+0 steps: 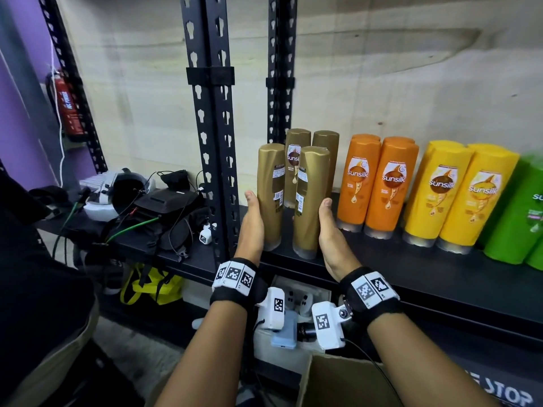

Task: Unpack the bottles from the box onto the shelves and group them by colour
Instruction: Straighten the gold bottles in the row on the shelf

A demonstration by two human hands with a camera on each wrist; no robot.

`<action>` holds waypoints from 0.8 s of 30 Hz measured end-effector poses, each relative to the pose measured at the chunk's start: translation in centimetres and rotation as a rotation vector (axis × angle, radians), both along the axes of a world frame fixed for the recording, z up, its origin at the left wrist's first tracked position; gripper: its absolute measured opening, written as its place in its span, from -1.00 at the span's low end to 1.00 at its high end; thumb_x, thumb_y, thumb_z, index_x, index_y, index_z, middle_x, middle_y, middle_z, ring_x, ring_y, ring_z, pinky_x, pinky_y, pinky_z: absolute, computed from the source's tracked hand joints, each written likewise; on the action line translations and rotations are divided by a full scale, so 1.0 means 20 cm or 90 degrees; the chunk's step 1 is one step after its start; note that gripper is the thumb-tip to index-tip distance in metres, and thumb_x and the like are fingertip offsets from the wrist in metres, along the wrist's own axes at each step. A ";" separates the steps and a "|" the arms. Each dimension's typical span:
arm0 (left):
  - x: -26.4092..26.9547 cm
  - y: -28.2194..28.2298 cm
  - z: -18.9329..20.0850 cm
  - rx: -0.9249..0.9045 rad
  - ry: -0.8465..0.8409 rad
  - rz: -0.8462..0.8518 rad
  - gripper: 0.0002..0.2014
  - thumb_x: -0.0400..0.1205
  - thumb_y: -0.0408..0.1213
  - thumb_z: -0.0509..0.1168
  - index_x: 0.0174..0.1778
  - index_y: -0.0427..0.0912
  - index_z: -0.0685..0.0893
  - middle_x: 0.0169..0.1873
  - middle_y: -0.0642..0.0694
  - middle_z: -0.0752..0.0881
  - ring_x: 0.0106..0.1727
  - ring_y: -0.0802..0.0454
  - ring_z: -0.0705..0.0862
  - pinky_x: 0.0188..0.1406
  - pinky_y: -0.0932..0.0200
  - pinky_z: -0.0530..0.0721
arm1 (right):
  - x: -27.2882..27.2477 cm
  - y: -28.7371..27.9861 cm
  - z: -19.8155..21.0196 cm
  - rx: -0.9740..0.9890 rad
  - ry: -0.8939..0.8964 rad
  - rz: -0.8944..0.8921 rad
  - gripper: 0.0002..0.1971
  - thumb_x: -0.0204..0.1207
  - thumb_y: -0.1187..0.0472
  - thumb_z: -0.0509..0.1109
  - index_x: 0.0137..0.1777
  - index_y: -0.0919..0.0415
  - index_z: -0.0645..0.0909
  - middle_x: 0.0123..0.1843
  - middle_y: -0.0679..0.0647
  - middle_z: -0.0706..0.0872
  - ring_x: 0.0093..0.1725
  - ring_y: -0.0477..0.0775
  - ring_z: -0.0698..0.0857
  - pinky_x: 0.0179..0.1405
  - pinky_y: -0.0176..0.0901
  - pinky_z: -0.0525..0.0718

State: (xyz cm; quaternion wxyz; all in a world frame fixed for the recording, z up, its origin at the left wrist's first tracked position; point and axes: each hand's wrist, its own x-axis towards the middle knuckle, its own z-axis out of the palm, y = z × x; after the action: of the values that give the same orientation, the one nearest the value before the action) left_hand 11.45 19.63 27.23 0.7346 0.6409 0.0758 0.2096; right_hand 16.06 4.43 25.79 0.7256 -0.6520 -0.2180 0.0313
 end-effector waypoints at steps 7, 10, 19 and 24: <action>-0.01 -0.01 0.02 -0.005 0.002 -0.007 0.02 0.39 0.69 -0.07 0.47 -0.01 0.67 0.30 -0.10 0.78 0.38 -0.04 0.71 0.55 -0.17 0.54 | -0.02 -0.01 0.00 -0.052 -0.060 -0.048 -0.40 0.27 -0.61 0.41 0.28 -0.52 0.41 0.19 -0.44 0.71 0.22 -0.50 0.64 0.24 -0.39 0.55; -0.01 0.00 0.02 -0.011 0.013 -0.006 -0.04 0.45 0.65 -0.09 0.52 0.05 0.63 0.35 -0.04 0.75 0.39 0.02 0.69 0.56 -0.15 0.53 | -0.03 -0.03 -0.01 -0.071 -0.072 -0.034 -0.48 0.34 -0.43 0.53 0.26 -0.55 0.42 0.33 -0.30 0.68 0.30 -0.32 0.67 0.35 -0.20 0.64; 0.01 0.00 -0.02 -0.073 0.018 0.007 -0.19 0.55 0.55 -0.05 0.40 0.06 0.71 0.22 -0.02 0.82 0.30 -0.01 0.76 0.47 -0.21 0.62 | -0.03 -0.03 -0.02 -0.182 -0.124 -0.096 -0.49 0.53 -0.02 0.58 0.43 -0.07 0.51 0.39 0.00 0.48 0.37 -0.11 0.60 0.51 0.05 0.60; 0.03 0.01 -0.02 -0.080 0.027 -0.005 -0.27 0.48 0.58 0.01 0.12 0.17 0.83 0.08 0.00 0.87 0.19 -0.01 0.82 0.35 -0.28 0.69 | -0.03 -0.02 -0.03 -0.200 -0.145 -0.125 -0.42 0.53 -0.01 0.59 0.47 0.04 0.45 0.39 0.03 0.53 0.40 -0.03 0.59 0.50 0.07 0.60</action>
State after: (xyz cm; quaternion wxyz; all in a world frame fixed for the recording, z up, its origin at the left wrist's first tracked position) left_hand 12.02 19.83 26.74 0.7722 0.5984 0.1016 0.1881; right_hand 15.47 4.01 25.14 0.5856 -0.7743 -0.2262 -0.0798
